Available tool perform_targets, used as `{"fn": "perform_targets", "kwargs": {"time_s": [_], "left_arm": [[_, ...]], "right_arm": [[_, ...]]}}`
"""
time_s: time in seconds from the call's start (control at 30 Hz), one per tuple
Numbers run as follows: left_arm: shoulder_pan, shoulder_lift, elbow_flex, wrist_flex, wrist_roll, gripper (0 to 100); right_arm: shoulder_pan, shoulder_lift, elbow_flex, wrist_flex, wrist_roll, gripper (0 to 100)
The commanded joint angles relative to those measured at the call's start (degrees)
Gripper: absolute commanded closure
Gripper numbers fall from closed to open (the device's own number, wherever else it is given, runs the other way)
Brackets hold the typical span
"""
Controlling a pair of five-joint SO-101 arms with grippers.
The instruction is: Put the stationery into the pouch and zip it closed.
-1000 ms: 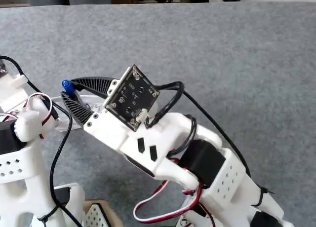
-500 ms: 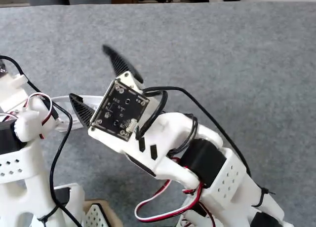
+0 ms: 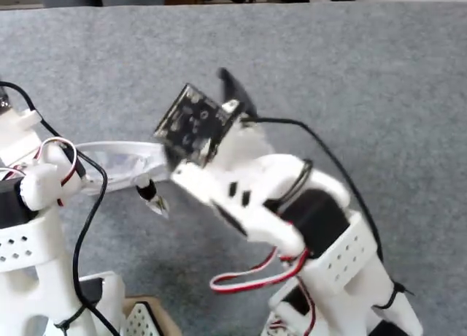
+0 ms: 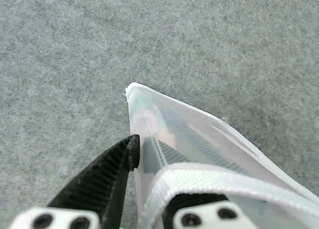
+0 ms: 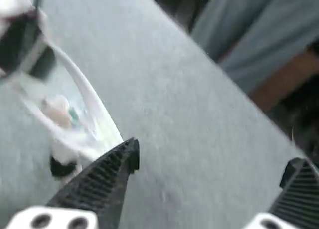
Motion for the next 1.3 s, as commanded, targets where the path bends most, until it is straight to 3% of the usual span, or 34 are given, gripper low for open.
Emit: {"fn": "perform_targets", "kwargs": {"time_s": [0.0, 0.2, 0.47, 0.93, 1.03, 1.27], "left_arm": [[0.1, -0.7, -1.3, -1.3, -1.8, 97], [0.6, -0.5, -2.0, -1.4, -2.6, 97], [6.5, -0.5, -2.9, -1.0, -4.1, 97], [6.2, -0.6, -2.6, -1.1, -4.1, 97], [6.1, -0.6, -2.2, -1.0, -4.1, 97], [6.3, -0.6, -1.4, -1.3, -4.1, 97]], "right_arm": [[5.9, -1.4, -3.6, 9.9, 4.7, 55.7], [6.4, -1.2, -3.7, 17.1, 15.4, 55.7], [-5.4, 1.0, 0.7, 18.5, 15.7, 55.7], [-6.1, 9.5, -0.8, 6.7, 15.6, 56.0], [-6.1, 10.8, -0.8, 5.5, 15.6, 62.0], [-6.1, 11.0, -0.8, 3.5, 15.3, 87.6]]}}
